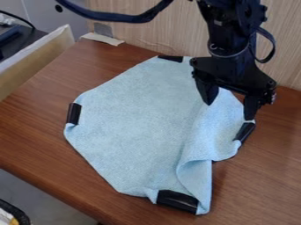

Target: Move the cloth from the middle side of the table to the left side of the table

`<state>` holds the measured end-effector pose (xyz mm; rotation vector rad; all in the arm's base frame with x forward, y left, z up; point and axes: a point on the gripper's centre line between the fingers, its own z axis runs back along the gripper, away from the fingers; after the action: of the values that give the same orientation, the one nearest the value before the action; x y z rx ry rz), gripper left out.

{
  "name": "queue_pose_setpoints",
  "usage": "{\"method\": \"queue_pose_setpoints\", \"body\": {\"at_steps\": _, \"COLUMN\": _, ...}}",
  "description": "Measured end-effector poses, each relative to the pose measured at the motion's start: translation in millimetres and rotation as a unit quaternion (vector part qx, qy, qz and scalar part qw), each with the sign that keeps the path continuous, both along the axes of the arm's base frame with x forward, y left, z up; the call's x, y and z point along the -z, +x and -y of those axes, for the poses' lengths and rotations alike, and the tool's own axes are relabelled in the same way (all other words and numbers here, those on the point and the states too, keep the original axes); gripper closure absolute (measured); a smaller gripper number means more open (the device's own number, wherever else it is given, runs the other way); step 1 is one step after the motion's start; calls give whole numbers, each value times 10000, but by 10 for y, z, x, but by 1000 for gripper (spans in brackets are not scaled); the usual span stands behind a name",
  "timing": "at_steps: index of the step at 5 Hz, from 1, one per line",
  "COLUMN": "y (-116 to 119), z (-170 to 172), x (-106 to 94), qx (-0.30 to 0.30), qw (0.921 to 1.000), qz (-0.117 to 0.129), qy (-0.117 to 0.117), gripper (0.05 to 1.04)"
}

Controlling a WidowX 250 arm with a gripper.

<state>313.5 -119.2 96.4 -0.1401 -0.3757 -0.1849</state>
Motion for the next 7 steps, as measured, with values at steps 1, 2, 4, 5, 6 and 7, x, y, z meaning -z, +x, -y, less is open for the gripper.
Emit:
{"method": "queue_pose_setpoints", "body": {"at_steps": 1, "y": -19, "z": -6, "x": 101, "qx": -28, "qw": 9999, "qz": -157, "qy": 44, "gripper": 83}}
{"method": "queue_pose_setpoints", "body": {"at_steps": 2, "y": -18, "z": -89, "x": 171, "qx": -203, "qw": 9993, "qz": -295, "qy": 102, "gripper": 83}}
{"method": "queue_pose_setpoints", "body": {"at_steps": 4, "y": -26, "z": -444, "x": 285, "qx": -673, "qw": 9966, "qz": -472, "qy": 29, "gripper": 83}}
{"method": "queue_pose_setpoints", "body": {"at_steps": 5, "y": -68, "z": -648, "x": 610, "qx": -966, "qw": 9892, "qz": -1096, "qy": 113, "gripper": 83}}
{"method": "queue_pose_setpoints", "body": {"at_steps": 6, "y": 35, "z": -706, "x": 765, "qx": -1140, "qw": 9845, "qz": -1334, "qy": 85, "gripper": 84}}
{"method": "queue_pose_setpoints", "body": {"at_steps": 7, "y": 81, "z": -696, "x": 788, "qx": -1143, "qw": 9836, "qz": -1383, "qy": 189, "gripper": 84}}
